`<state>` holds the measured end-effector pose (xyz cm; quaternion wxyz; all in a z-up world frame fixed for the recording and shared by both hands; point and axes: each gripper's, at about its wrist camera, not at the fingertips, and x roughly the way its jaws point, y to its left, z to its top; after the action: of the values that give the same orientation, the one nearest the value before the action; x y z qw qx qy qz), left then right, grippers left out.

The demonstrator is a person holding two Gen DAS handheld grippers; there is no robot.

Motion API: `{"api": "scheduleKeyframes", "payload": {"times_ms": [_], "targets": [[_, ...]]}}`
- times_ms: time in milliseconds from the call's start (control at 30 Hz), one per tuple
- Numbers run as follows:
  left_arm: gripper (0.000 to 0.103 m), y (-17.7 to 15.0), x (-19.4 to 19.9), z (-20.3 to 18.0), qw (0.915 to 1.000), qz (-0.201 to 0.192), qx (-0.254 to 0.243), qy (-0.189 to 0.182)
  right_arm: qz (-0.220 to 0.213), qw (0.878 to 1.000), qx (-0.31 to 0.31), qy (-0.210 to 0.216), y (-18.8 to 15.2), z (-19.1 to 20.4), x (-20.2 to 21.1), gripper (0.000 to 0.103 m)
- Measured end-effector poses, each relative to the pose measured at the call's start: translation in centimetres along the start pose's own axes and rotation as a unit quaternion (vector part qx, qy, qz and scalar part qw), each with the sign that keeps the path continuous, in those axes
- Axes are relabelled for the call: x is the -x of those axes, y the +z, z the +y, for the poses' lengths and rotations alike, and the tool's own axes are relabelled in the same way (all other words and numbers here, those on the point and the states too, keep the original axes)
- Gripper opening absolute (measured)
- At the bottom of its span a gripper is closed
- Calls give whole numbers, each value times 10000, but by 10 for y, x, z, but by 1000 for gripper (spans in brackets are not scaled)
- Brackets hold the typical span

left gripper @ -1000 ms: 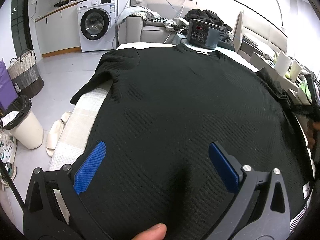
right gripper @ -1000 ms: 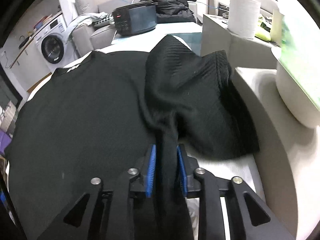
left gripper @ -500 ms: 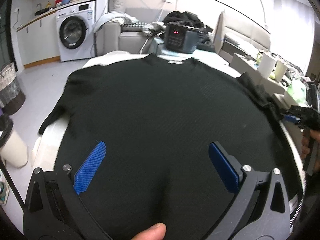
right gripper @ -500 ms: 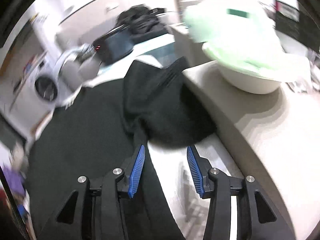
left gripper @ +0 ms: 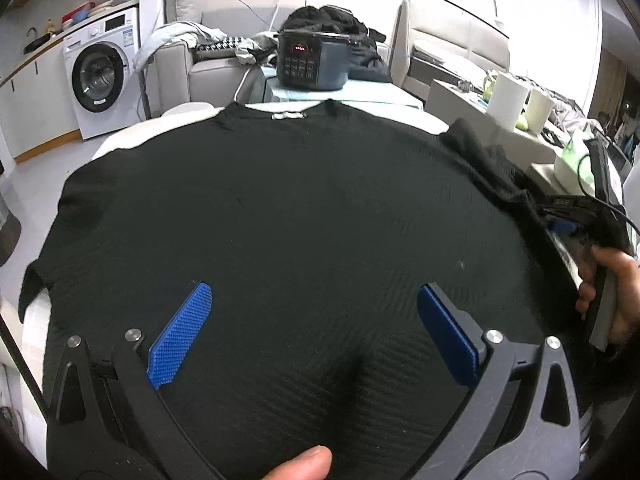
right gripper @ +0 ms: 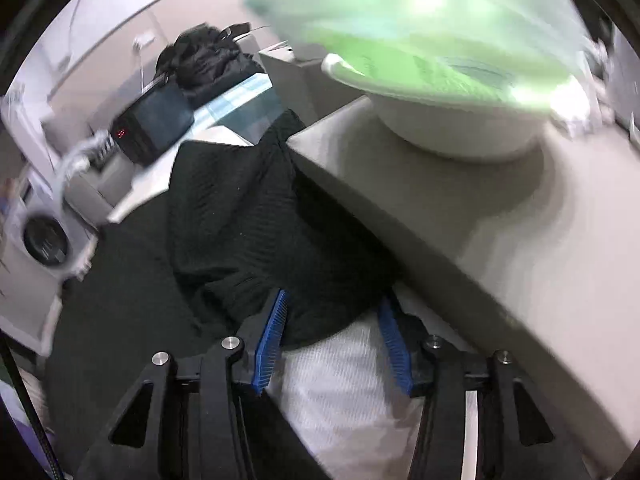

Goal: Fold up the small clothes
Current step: 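Lift the gripped side edge and fold it over the sweater body with the right gripper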

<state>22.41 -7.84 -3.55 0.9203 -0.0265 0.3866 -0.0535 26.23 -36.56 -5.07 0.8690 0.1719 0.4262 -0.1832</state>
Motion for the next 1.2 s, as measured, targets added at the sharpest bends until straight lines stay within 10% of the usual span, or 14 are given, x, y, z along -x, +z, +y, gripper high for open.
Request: {"api": "scheduleKeyframes", "payload": {"times_ms": [133, 467, 667, 900, 1200], "targets": [[102, -8, -12, 4, 9999, 111, -19, 25, -127, 9980, 584, -214, -3, 11, -4, 6], [102, -9, 9, 46, 9987, -40, 483, 124, -1167, 9822, 1322, 653, 22, 38, 49, 4], [102, -9, 32, 92, 9954, -189, 803, 489, -1516, 9318, 2606, 2021, 25, 103, 87, 4], [102, -21, 54, 147, 9879, -227, 1227, 921, -290, 8529, 4487, 2654, -41, 164, 79, 29], [102, -43, 61, 212, 9741, -127, 1684, 1502, -160, 8951, 3723, 2449, -47, 131, 64, 49]]}}
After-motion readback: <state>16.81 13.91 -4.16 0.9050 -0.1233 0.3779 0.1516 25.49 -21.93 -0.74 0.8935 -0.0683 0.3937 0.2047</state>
